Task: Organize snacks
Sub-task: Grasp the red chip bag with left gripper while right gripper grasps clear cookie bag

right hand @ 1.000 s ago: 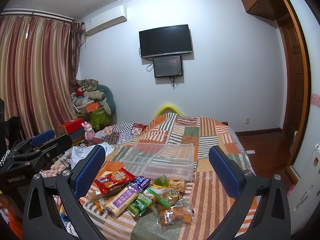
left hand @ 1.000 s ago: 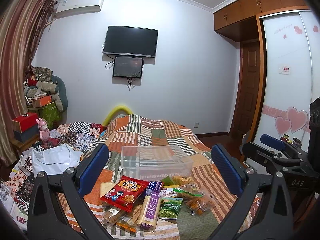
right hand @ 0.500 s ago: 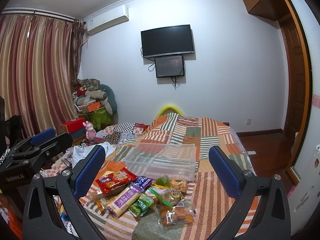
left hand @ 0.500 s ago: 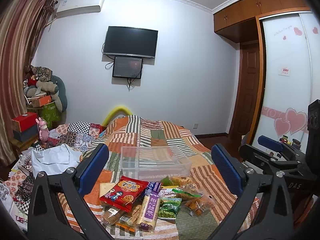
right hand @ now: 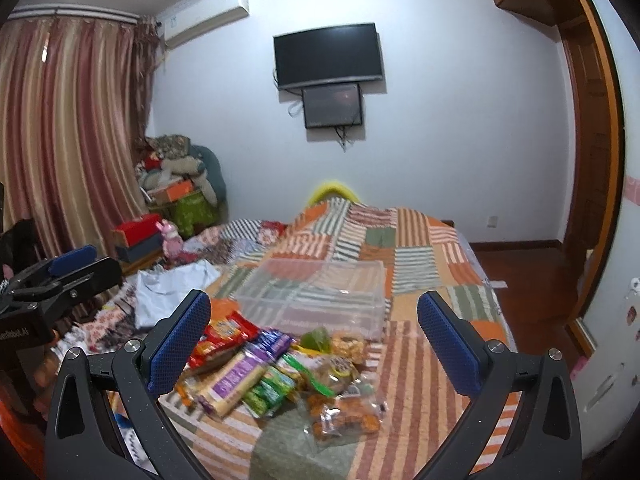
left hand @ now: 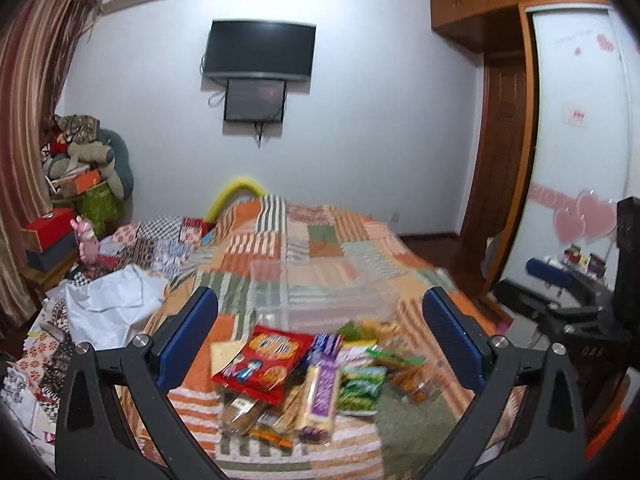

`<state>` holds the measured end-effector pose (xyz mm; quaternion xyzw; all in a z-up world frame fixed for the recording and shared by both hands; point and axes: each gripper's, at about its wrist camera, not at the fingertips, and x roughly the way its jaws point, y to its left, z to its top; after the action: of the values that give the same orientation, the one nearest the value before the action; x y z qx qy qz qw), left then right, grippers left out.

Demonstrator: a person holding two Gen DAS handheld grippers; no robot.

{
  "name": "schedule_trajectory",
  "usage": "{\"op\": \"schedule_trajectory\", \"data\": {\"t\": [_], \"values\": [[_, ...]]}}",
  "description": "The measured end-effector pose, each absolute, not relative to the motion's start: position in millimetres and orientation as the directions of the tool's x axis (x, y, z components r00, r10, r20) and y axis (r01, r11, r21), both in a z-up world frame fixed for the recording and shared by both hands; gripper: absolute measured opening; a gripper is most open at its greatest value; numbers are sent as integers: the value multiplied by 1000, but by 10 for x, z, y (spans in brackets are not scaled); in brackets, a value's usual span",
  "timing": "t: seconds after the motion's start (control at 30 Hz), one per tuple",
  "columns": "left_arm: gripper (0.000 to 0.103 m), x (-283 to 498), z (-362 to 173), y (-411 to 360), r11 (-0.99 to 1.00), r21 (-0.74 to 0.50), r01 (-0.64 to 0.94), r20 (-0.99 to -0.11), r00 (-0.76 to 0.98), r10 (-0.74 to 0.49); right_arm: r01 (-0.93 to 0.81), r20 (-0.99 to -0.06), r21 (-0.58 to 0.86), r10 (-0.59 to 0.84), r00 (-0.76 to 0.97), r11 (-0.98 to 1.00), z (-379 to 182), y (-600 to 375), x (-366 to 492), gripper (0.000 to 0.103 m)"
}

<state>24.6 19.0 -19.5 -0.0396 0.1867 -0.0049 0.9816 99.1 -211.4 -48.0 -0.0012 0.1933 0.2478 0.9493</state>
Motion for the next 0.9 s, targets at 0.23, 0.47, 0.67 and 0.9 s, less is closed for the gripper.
{"op": "schedule_trajectory", "data": {"t": [0.23,0.47,0.67,0.9], "values": [[102,479,-530,369,994,-105,-3,-486,872,-48,-446,-479,145,457,749,883,-768,-2202,1244,103],[86,897,-860,546,990,-143,-8,-617,782,-83,-452,-583,145,445,680,880,-1058,-2192,1430,95],[84,1194,-1163,644,990,-140,-12,-704,704,-91,-462,-646,156,444,620,873,-1295,-2123,1591,94],[84,1438,-1454,729,993,-118,-6,-772,630,-88,-477,-715,205,464,524,855,-1562,-2017,1715,94]]}}
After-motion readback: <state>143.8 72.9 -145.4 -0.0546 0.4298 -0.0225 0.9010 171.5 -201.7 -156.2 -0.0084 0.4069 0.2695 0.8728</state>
